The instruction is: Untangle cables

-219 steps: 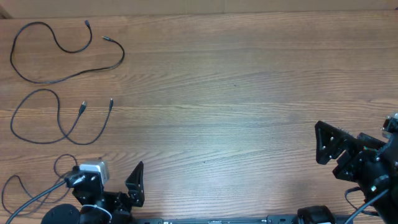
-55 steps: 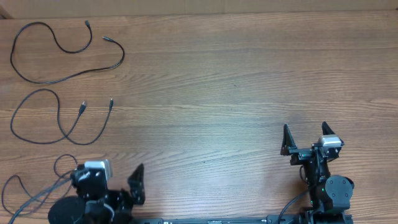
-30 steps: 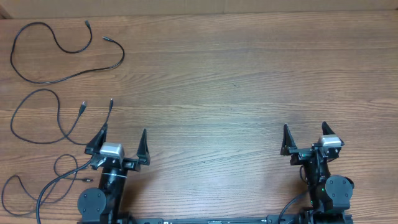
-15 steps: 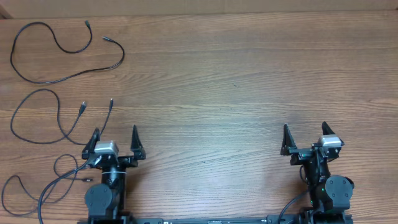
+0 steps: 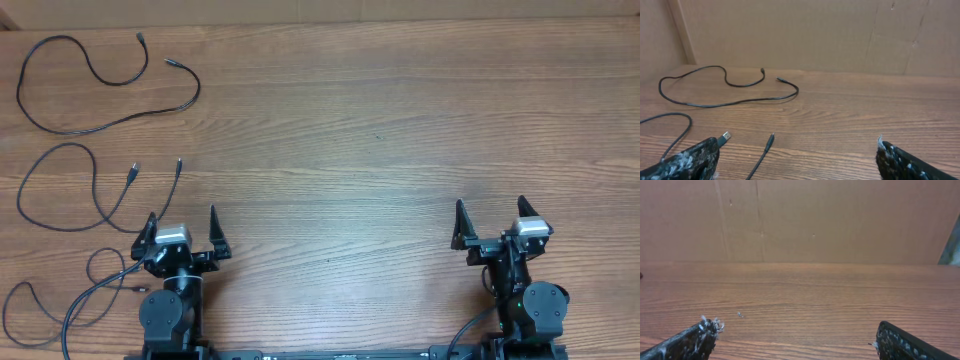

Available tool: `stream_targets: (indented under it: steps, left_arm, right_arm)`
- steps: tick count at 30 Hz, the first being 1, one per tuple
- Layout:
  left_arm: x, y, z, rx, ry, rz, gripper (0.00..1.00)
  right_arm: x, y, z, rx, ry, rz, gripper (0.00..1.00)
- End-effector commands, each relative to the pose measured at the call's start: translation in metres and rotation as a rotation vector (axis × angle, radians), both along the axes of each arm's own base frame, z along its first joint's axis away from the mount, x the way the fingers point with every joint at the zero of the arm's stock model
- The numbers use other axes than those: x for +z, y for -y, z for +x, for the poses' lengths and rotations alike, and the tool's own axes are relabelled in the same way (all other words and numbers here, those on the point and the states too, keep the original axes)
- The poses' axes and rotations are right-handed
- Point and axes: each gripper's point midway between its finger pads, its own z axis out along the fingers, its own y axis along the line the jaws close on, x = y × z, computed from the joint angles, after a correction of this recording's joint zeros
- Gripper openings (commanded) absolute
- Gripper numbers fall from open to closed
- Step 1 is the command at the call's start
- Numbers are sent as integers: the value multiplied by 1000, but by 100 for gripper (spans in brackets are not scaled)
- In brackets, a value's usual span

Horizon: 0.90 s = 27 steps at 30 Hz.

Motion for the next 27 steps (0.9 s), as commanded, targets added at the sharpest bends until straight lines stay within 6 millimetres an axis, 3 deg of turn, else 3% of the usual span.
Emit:
stream_targets:
  steps: [1, 27]
  left_arm:
    - [0, 0, 0, -1, -1, 34, 100]
    - [0, 3, 0, -14, 1, 26, 100]
  right_arm:
    - [-1, 3, 0, -17, 6, -5, 100]
    - [-1, 3, 0, -17, 6, -5, 100]
